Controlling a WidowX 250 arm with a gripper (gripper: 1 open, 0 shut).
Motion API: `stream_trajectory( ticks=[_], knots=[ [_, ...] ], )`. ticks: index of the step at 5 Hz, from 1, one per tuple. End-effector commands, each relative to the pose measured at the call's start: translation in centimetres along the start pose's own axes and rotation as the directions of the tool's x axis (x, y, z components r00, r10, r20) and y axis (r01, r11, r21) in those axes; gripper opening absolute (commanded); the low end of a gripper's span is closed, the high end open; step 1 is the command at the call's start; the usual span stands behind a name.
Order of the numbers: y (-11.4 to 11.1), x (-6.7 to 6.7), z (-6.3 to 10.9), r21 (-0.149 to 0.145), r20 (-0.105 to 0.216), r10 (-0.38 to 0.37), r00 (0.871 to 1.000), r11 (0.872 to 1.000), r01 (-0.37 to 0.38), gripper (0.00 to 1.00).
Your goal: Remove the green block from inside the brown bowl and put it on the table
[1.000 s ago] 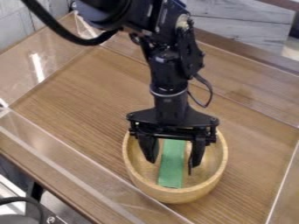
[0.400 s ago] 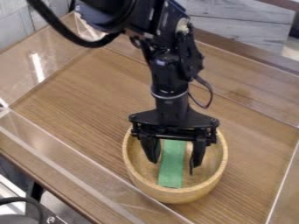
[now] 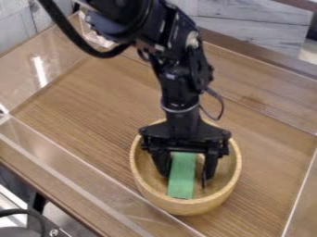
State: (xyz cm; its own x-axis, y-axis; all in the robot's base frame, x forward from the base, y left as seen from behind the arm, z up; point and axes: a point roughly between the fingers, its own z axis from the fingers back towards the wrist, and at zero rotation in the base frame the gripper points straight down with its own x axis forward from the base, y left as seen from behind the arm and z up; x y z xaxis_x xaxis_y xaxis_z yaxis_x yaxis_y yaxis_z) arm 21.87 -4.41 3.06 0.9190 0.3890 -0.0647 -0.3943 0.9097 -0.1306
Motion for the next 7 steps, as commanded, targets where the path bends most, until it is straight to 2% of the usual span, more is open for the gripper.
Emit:
stream_trajectory(
  ticks=[1, 3, 5, 7],
  knots=[
    [-0.4, 0.6, 0.4, -0.022, 0.031, 0.004, 1.000, 1.000, -0.003, 0.00],
    [-0.2, 0.0, 1.7, -0.010, -0.002, -0.003, 1.000, 1.000, 0.003, 0.00],
    [-0.1, -0.5, 3.8, -0.010, -0.029, -0.005, 1.000, 1.000, 0.005, 0.00],
    [0.5, -0.2, 6.9, -0.046, -0.020, 0.018, 1.000, 0.999, -0.019, 0.00]
  ],
)
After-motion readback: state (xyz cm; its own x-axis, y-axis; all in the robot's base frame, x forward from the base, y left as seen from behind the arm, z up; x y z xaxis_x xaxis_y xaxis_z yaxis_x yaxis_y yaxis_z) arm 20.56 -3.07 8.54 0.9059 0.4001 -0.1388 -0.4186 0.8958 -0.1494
